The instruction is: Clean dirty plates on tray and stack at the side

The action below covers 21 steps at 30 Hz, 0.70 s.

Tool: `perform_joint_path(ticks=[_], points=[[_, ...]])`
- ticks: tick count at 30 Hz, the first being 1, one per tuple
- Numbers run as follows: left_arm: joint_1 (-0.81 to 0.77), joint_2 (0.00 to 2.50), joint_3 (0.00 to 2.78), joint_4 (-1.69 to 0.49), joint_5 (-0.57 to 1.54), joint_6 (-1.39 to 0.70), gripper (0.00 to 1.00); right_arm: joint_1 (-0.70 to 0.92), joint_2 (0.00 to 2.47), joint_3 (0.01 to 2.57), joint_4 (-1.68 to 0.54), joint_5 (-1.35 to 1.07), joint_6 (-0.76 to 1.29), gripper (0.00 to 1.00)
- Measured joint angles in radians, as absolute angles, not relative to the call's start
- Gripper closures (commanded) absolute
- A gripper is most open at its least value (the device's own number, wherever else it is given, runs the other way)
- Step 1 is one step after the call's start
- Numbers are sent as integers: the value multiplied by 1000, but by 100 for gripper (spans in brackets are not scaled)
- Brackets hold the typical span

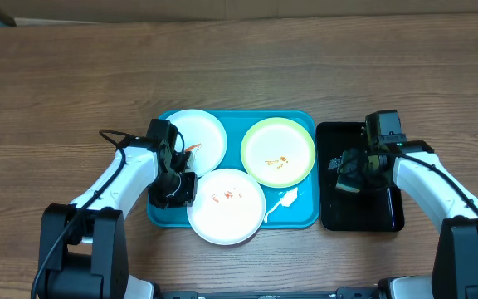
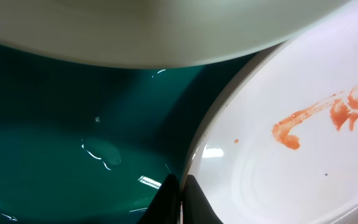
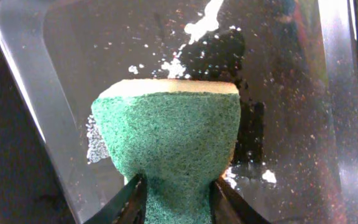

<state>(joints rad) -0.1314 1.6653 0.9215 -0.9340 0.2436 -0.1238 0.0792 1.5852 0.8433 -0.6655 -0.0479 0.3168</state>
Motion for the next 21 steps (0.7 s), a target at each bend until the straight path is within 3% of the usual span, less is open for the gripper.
perform_joint_path(ticks=[9, 21], points=[[-131, 1665, 921, -934, 243, -124, 96, 79, 1585, 843, -667, -52, 318, 96], [-131, 1665, 921, -934, 244, -124, 96, 79, 1584, 983, -892, -52, 320, 96]])
